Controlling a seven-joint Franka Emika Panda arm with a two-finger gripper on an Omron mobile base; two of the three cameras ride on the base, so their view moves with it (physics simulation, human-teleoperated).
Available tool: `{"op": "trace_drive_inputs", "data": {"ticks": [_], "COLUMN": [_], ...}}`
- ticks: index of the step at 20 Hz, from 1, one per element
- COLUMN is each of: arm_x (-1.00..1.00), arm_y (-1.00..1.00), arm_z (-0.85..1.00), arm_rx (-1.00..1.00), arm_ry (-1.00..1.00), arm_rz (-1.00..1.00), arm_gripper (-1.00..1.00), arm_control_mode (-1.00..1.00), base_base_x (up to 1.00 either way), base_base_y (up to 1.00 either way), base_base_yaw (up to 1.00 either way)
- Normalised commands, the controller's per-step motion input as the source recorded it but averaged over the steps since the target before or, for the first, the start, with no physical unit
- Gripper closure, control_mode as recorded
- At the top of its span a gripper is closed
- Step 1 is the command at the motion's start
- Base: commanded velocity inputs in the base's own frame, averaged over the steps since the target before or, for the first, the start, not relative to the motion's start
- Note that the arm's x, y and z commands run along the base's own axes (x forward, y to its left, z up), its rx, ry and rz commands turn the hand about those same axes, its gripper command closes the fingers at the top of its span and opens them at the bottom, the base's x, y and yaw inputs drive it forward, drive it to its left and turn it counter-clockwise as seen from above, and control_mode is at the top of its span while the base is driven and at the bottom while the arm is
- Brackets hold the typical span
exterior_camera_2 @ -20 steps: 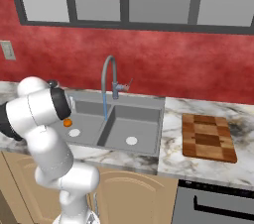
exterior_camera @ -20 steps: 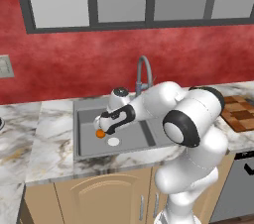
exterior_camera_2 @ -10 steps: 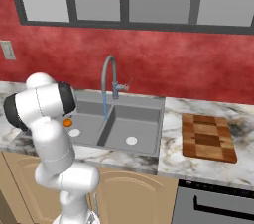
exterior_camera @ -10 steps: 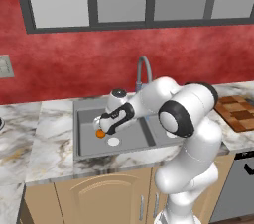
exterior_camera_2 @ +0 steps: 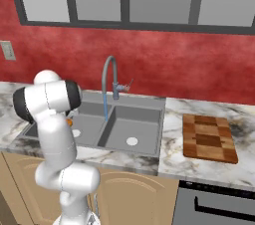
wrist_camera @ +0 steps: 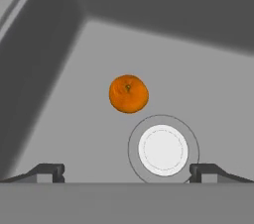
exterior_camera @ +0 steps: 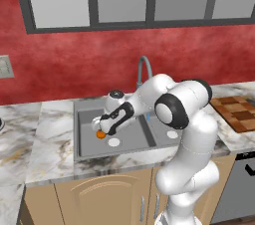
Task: Pick the tangerine from the sink and place it on the cutting board to airdry. Then turn off the sink faucet.
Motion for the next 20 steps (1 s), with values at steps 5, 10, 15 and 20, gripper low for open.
{"op": "trace_drive_inputs", "data": {"ticks": [5,10,15,20], "arm_x": [0.18,0.22,0.19,0.20], "arm_y": [0.11,0.13,0.07,0.03], "arm_z": [-0.15,-0.18,-0.20,-0.23], "arm_rx": [0.00,0.00,0.00,0.00], "arm_ry": [0.01,0.02,0.01,0.03], "arm_rz": [-0.03,-0.04,-0.04,-0.04], "arm_gripper": [-1.00,-1.00,-1.00,-1.00], "arm_control_mode": [-1.00,-1.00,-1.00,-1.00], "base_base_x": [0.00,0.00,0.00,0.00], "base_base_y": [0.00,0.00,0.00,0.00], "base_base_yaw": [0.00,0.00,0.00,0.00]}}
